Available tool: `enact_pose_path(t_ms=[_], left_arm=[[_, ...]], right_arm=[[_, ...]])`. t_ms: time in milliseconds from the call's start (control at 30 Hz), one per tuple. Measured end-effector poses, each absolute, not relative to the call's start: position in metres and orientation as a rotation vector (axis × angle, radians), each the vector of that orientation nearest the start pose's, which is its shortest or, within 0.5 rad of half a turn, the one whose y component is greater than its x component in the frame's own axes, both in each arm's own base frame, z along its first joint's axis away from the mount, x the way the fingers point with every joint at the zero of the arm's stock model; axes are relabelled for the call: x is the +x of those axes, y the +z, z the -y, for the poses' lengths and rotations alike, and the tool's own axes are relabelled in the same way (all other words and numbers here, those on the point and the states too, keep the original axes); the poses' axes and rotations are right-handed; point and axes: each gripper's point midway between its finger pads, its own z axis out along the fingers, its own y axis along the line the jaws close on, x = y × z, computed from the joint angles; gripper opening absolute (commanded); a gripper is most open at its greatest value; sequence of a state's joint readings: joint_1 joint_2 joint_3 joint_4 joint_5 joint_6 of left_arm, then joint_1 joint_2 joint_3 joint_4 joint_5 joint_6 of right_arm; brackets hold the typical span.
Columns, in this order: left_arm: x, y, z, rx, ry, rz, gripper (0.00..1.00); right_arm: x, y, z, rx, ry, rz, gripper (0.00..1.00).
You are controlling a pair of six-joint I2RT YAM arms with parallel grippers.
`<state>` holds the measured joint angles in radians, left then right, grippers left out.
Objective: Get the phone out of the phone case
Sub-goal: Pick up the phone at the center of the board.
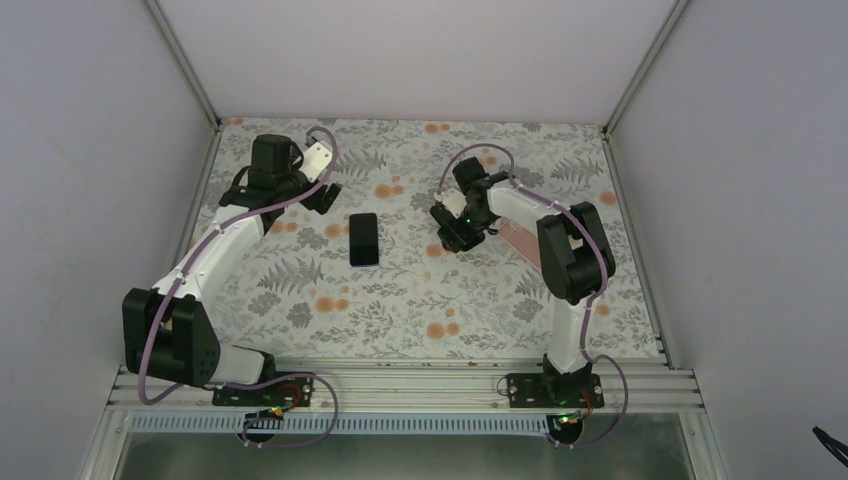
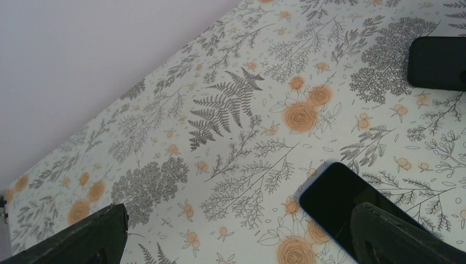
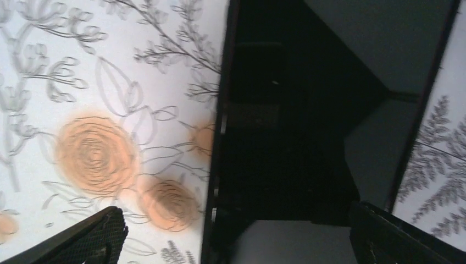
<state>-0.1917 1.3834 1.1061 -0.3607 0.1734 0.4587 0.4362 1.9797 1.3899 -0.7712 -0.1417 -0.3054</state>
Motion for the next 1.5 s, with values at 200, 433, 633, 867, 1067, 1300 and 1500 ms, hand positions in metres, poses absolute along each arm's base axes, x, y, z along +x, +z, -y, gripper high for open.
enact_pose_path(t_ms=[200,433,633,867,1067,1300,1500], left_arm=[[0.402,0.217,0.107,0.787,-0.032,-2.048,1.0],[0.402,0.215,0.107,0.784,-0.034,-2.045,1.0],[0.403,0.217,0.107,0.782,-0.033,-2.039,1.0],[0.404,0.217,0.107,0.781,-0.032,-2.035,1.0],[0.403,0.215,0.108,0.783,-0.036,-2.038,1.0],[0.403,0.21,0.111,0.801,-0.058,-2.044,1.0],[0.395,0.19,0.121,0.882,-0.148,-2.092,1.0]], right_arm=[[0.373,0.027,-0.181,-1.059,0.073,-2.693,1.0],[0.38,0.023,-0.171,-1.051,-0.03,-2.673,1.0],[0.383,0.021,-0.169,-1.086,-0.06,-2.644,1.0],[0.385,0.025,-0.166,-1.13,-0.1,-2.577,1.0],[0.386,0.026,-0.162,-1.167,-0.132,-2.551,1.0],[0.391,0.021,-0.161,-1.169,-0.026,-2.575,1.0],[0.393,0.016,-0.162,-1.186,0.098,-2.595,0.93]])
